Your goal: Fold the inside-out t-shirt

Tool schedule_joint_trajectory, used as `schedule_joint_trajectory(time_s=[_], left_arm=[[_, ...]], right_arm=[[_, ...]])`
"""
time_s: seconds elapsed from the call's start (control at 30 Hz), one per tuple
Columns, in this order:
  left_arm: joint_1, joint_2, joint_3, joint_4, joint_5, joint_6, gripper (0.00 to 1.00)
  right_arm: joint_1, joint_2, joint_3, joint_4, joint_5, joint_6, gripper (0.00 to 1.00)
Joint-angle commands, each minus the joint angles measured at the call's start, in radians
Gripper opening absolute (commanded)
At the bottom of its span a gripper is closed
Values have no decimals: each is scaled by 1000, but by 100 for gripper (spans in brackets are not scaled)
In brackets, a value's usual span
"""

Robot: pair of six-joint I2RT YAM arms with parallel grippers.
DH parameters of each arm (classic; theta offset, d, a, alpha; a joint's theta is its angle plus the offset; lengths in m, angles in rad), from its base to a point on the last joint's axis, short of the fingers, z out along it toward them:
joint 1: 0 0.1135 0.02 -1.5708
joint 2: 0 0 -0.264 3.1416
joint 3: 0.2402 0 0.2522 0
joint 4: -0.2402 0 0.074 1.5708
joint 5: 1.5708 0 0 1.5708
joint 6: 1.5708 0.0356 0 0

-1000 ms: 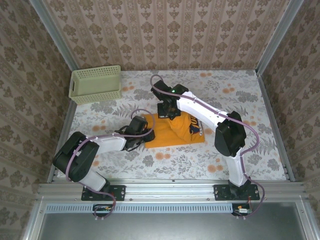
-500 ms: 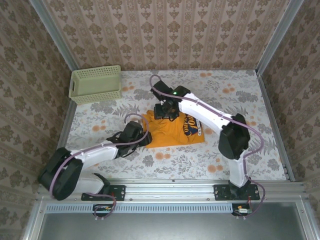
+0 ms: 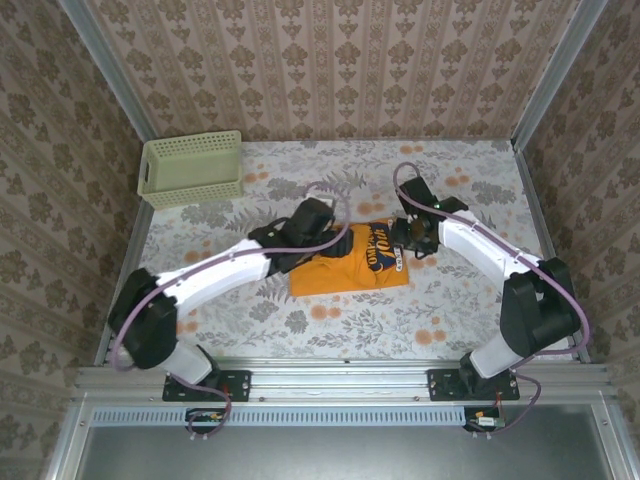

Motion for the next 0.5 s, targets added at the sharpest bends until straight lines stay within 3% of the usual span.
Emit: schedule_joint_trajectory(time_s=[0.0, 0.13, 0.23, 0.47], left_arm=[[-15, 130, 121, -137, -71, 53, 82], [-19, 254, 243, -211, -116, 53, 77], [-19, 286, 258, -222, -125, 50, 64], [-21, 154, 83, -145, -173, -5, 19]], right_arm=[[-32, -43, -63, 121, -43, 13, 57], [-34, -26, -94, 152, -67, 14, 57], [-33, -15, -109, 175, -67, 12, 57], [-35, 27, -119, 214, -65, 10, 57]])
